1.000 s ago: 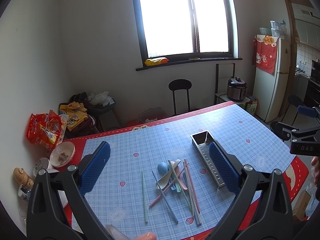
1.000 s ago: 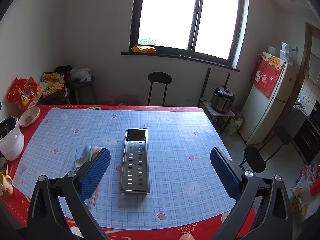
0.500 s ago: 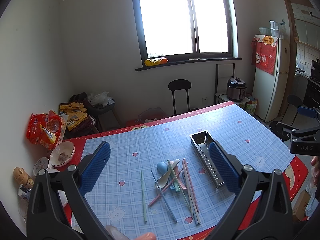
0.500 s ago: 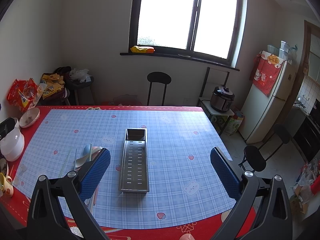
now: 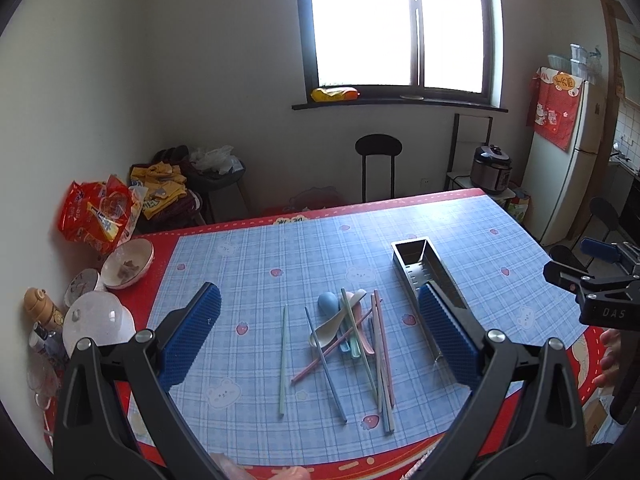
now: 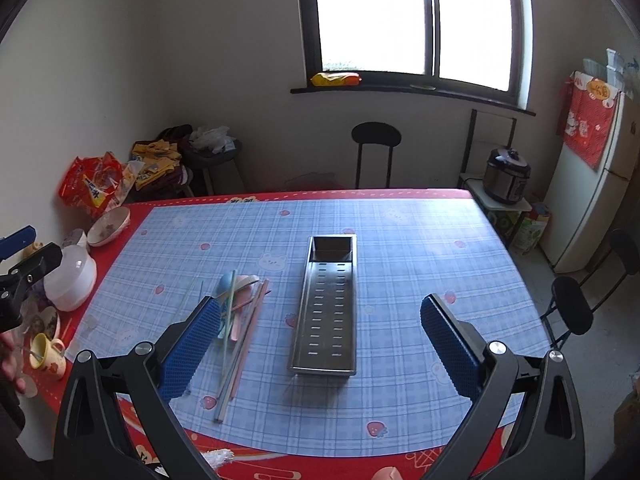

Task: Organize utensils
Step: 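Move the right tool toward the utensil pile and open it over a green chopstick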

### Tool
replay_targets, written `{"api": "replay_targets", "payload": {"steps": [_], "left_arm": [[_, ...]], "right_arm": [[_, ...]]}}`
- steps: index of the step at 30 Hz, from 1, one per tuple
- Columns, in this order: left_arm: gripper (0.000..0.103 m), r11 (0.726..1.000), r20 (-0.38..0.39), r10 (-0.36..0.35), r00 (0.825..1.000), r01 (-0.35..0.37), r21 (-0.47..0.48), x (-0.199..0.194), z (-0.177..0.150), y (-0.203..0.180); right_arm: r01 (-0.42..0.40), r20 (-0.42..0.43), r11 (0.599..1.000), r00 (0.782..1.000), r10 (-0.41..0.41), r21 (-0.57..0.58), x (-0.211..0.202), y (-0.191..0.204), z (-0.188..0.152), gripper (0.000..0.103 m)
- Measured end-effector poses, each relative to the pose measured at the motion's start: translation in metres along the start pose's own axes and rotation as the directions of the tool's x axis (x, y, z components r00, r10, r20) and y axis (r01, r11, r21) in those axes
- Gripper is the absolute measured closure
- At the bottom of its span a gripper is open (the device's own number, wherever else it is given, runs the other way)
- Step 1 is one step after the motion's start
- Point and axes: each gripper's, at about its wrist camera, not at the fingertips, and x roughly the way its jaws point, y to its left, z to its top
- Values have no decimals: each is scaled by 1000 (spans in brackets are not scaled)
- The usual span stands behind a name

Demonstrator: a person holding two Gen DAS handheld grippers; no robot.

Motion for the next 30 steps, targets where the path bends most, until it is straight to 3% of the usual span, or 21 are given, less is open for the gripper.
{"api": "replay_targets", "payload": {"steps": [6,10,16,21,24,27,30], "left_arm": [[5,1000,-70,4,998,-6,-23,19,-30,3],[5,997,-120,-37,992,28,-78,37,-52,9],[5,990,-184,-80,980,57,-131,67,-80,30],[5,988,-212,-76,974,46,-146,103,-89,61],[5,980,-224,-125,967,85,-180,126,-94,81],[5,979,-259,-145,955,101,-176,153,-102,94],[5,974,-283,-198,938,156,-163,177,-113,102]], "right_arm": [[-134,-94,991,987,132,-24,42,9,-17,5],[-234,-122,972,966,228,-35,62,17,-27,5],[-289,-187,955,943,274,-61,95,45,-35,5],[-252,-219,962,949,226,-102,122,76,-42,5],[-274,-265,959,932,248,-68,143,88,-46,5],[-238,-266,967,941,208,-85,159,99,-51,5],[-231,-291,969,936,199,-82,175,108,-57,5]]}}
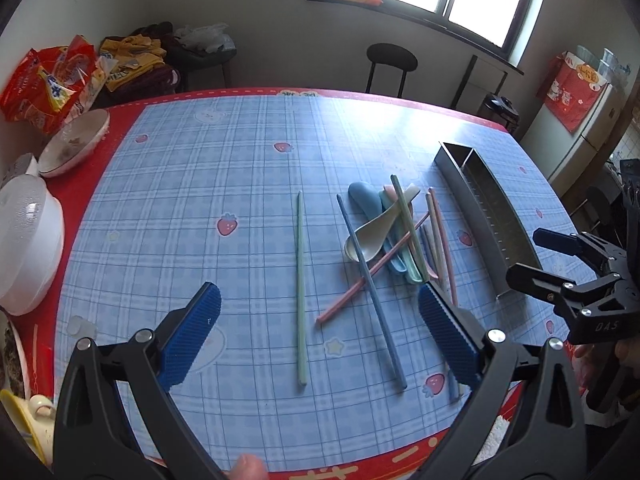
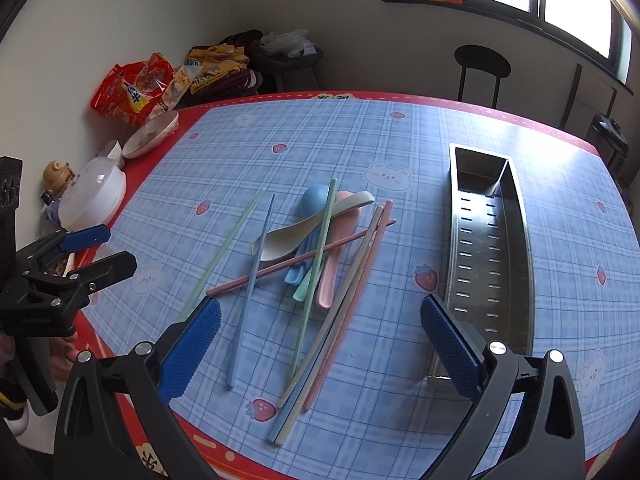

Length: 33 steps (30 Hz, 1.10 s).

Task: Organize utensils
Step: 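Move the right tool toward the utensil pile and open it over a green chopstick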

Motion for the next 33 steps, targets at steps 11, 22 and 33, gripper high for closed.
{"api": "replay_targets", "payload": {"steps": [11,22,33], "left_arm": [[5,1000,-152,-26,988,25,-11,67,-6,34],[6,994,-187,-74,979,56,-97,90,-9,54],[14,981,-122,-175,977,162,-110,92,17,56]], "right_arm": [[80,-88,983,994,-66,167,46,2,-12,5],[100,-97,985,991,-87,143,49,4,-9,5],[60,-134,992,990,-45,113,71,12,7,32]]}}
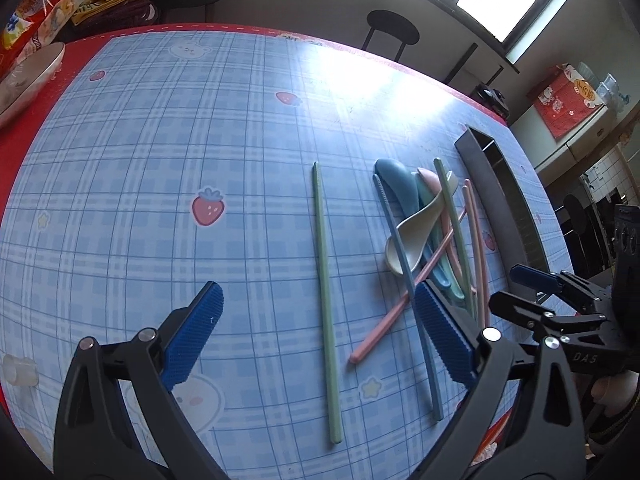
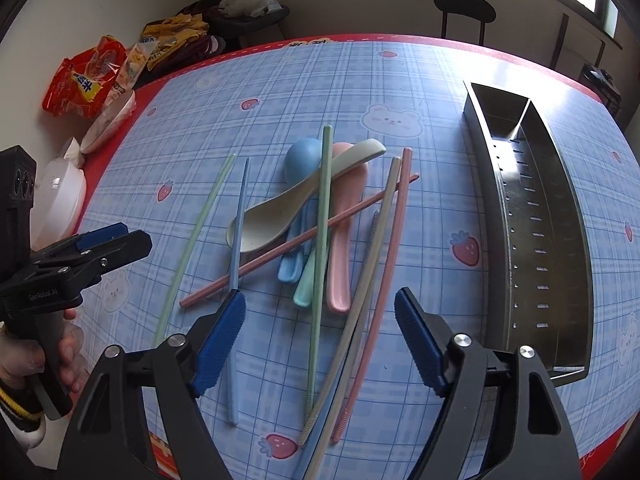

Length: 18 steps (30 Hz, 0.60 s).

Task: Organize utensils
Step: 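Move the right tool toward the utensil pile and open it over a green chopstick, then close the right tool on the green chopstick and lift it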

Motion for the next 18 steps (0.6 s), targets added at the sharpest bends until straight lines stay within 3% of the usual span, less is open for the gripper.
{"api": "replay_targets", "payload": {"steps": [3,10,12,14,18], "left_arm": [[32,1000,-12,-18,1000,18,-3,5,3,0],[54,999,-36,-37,999,38,15,17,-4,-2],[71,999,-47,-35,998,37,28,20,-5,-4],[77,999,-59,-15,998,18,49,23,-7,-9],[78,998,-69,7,998,-3,63,28,-10,-13]], "right_arm": [[-30,1,999,1000,30,10,4,1,2,41],[-60,2,998,998,60,37,9,-3,1,59],[-62,-3,997,998,62,42,10,-4,-1,71],[-63,-11,997,998,64,43,11,-2,-2,76],[-66,-30,997,997,67,51,14,-2,-9,80]]}}
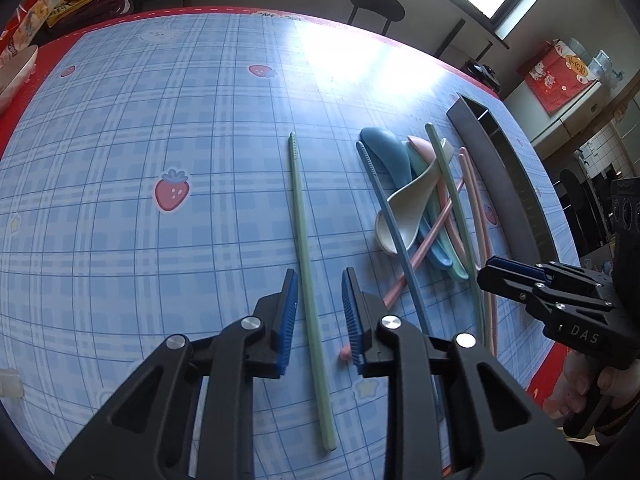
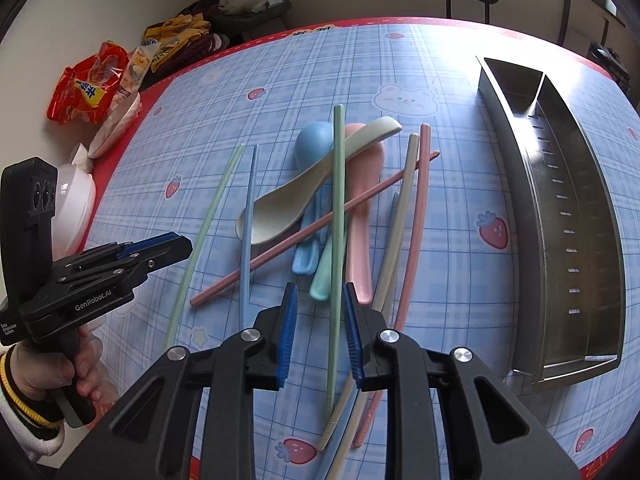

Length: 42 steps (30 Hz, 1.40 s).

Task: Organize utensils
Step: 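Close the right tool on the green chopstick and lift it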

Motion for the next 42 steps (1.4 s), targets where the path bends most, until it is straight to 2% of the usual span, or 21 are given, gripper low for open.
{"api": "replay_targets", "payload": {"steps": [4,11,18,27,29,30,37,40,41,42], "left_arm": [[78,1000,-11,15,1000,-16,-13,5,0,5],[78,1000,-28,-2,1000,1,-31,6,-3,11],[78,1000,-35,-16,999,15,-28,12,0,10],[77,998,-27,-45,999,44,-42,18,7,6],[76,998,-21,-42,999,41,-40,17,6,7],[76,999,-18,-37,999,36,-36,17,6,6],[75,1000,7,-14,1000,14,-27,21,7,-1],[82,1000,14,26,1000,-26,-9,23,8,-6],[91,999,5,38,999,-38,-4,25,8,-7],[93,999,-2,34,999,-34,-3,25,7,-7]], "right_arm": [[12,-16,1000,1000,-12,11,6,-3,-2,83],[5,-37,1000,999,-4,19,16,-1,-1,87],[-52,-44,998,998,54,45,19,-7,-1,90],[-51,-13,998,999,52,24,15,-8,-6,90],[-47,-3,998,999,47,32,13,-8,-7,91],[-36,2,999,999,36,39,11,-9,-7,96],[-58,13,997,998,57,51,7,-9,-8,97],[-77,20,995,997,76,56,6,-8,-8,97],[-82,23,995,996,81,57,4,-7,-7,97],[-84,26,995,996,83,58,3,-7,-7,97]]}}
